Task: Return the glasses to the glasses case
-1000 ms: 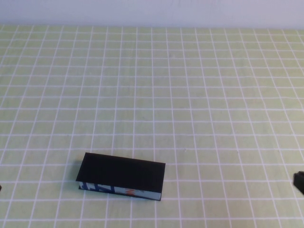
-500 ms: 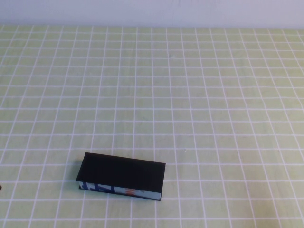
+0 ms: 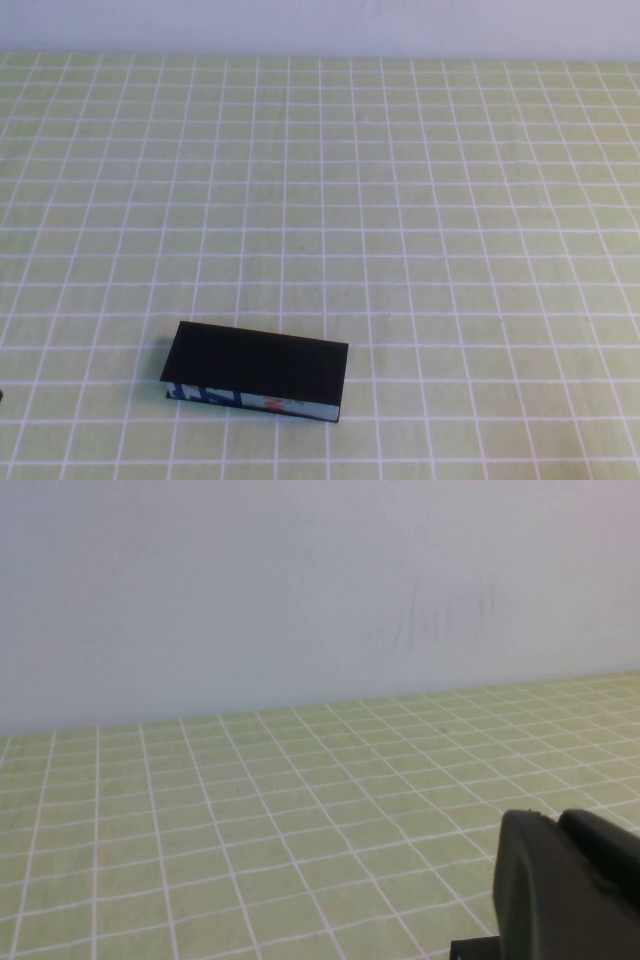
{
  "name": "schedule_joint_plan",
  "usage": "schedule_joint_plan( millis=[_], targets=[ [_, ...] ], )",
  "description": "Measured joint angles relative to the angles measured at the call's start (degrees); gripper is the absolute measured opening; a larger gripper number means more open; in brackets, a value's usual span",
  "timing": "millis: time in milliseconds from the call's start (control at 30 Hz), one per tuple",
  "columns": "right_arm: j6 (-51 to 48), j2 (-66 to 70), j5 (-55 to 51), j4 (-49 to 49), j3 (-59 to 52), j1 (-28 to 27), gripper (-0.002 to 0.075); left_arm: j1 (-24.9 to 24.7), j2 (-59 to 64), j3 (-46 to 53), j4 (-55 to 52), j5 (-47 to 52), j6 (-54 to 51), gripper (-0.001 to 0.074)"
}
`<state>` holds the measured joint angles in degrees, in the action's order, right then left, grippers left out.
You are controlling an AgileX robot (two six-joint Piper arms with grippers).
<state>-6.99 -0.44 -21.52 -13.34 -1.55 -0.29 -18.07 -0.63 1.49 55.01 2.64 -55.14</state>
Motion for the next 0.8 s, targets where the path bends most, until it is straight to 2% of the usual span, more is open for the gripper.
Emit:
schedule_joint_plan(
  millis=[667, 733, 800],
  targets=[
    [-0.1, -0.1, -0.2, -0.5, 0.1, 0.0, -0.0011, 0.0, 0.0, 0.0, 0.0, 0.0, 0.0, -0.0004],
    [-0.1, -0.1, -0.2, -0.5, 0.1, 0.0, -0.0011, 0.0, 0.0, 0.0, -3.0, 0.0, 0.1, -0.0004],
    [-0.1, -0.1, -0.2, -0.5, 0.1, 0.0, -0.0011, 0.0, 0.0, -0.1, -11.5, 0.3, 4.3, -0.0004]
  ],
)
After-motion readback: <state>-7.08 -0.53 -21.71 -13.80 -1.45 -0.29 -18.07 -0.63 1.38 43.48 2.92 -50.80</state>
